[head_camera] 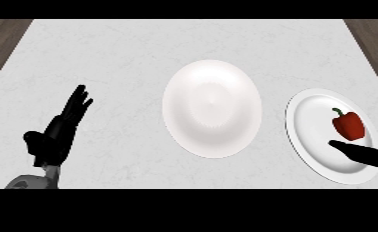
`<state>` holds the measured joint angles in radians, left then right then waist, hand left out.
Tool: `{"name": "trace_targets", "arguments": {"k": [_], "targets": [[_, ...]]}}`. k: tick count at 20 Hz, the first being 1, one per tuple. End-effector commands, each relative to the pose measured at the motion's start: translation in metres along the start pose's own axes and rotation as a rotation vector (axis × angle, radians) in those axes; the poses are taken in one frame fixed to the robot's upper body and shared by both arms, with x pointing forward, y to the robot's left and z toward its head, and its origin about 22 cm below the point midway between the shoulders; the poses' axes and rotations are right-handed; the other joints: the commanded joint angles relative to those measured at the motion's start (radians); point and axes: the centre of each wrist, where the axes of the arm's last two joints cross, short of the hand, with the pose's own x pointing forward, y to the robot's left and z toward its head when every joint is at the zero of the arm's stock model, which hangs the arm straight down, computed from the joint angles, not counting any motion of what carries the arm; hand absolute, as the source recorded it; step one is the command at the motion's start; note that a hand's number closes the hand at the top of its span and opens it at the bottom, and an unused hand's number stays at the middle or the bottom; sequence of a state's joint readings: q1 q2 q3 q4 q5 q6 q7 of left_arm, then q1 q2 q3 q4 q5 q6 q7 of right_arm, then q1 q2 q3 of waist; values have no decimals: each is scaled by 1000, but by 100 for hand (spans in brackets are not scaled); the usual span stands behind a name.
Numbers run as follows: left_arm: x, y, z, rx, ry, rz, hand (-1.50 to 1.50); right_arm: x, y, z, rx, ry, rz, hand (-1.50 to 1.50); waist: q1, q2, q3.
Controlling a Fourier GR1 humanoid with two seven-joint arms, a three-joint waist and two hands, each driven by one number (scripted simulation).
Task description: Pick the bell pepper from the plate and place it in the plate
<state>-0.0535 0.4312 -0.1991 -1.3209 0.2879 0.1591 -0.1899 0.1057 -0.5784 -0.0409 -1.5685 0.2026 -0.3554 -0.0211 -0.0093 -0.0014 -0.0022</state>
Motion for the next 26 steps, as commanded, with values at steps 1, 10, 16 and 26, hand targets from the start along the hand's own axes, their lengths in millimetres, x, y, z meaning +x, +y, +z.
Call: {"name": "trace_targets", "arguments": {"k": [1,10,16,26], "targets": [[-4,-3,7,-2,8,-8,0,1,-22,7,135,104,205,-150,4,-1,-1],[6,14,-5,-11,-8,7,0,35,-35,-12,305,301,275,-150,9,0,1],[9,15,15,-30,3,-9,0,30,-25,-20,326,362,353,-150,16,0,2],[16,-15,-12,-22,14,9,0,0,4,-38,398,413,411,-150,12,2,2]]}}
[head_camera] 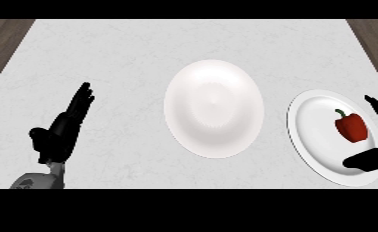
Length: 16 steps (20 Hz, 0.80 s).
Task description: Pick the bell pepper from the plate and place it in the plate
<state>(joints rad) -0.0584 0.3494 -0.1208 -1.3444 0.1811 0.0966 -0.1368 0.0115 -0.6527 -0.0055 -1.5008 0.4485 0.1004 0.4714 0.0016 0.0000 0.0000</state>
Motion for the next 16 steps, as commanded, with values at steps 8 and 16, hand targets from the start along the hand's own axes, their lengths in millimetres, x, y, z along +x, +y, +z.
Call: {"name": "trace_targets", "arguments": {"k": [8,16], "targets": [[-1,13,2,13,1,3,0,-4,18,-35,8,72,85,-150,2,0,0],[4,19,8,-13,-6,14,0,-18,46,-49,121,1,74,150,6,0,0]]}}
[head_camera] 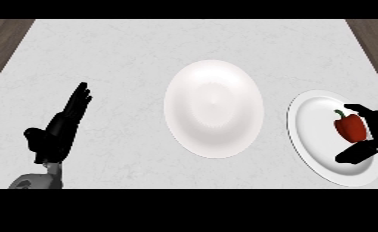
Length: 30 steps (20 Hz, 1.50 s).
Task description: Pick the bell pepper from the plate and place it in the plate
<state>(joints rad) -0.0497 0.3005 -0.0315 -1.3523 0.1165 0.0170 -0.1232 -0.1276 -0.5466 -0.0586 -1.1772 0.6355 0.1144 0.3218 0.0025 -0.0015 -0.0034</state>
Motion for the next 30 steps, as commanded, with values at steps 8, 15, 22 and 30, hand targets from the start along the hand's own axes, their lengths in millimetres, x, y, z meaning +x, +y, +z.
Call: {"name": "trace_targets", "arguments": {"k": [8,15,22,30], "targets": [[-8,-3,6,-13,-3,4,0,-2,11,-31,21,-123,22,150,6,3,4],[5,11,-7,54,6,-11,0,-32,76,60,13,-205,-36,150,-34,-4,2],[7,7,2,17,3,-11,0,-37,37,117,-278,-337,-27,150,-17,-3,3],[-2,-15,4,13,14,11,0,-12,-12,199,-394,-440,-29,150,-20,-3,2]]}}
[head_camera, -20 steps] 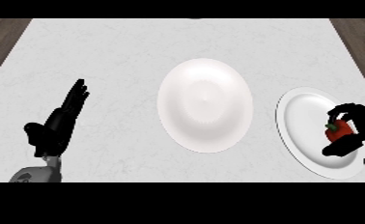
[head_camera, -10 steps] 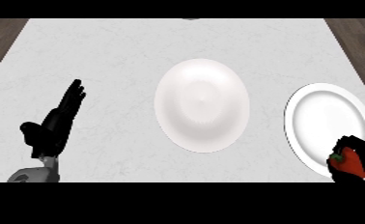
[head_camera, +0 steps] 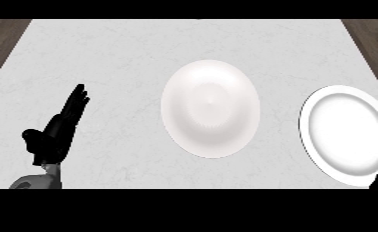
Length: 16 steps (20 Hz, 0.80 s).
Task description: Pick the bell pepper from the plate and place it in the plate
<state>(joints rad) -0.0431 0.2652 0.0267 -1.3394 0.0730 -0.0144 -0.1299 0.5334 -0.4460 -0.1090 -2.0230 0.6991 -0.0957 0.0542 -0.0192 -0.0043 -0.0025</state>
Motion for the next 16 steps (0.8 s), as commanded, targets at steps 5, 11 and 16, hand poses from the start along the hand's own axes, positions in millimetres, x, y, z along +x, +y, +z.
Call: {"name": "trace_targets", "arguments": {"k": [5,11,16], "targets": [[-6,2,-9,-8,-2,14,0,56,-47,22,-253,-105,-44,150,5,3,1],[6,2,6,-10,-9,11,0,93,-53,20,-274,-153,-110,150,23,3,2],[4,-5,-1,-32,-7,1,0,120,-54,-10,-277,-182,-129,150,27,6,1]]}}
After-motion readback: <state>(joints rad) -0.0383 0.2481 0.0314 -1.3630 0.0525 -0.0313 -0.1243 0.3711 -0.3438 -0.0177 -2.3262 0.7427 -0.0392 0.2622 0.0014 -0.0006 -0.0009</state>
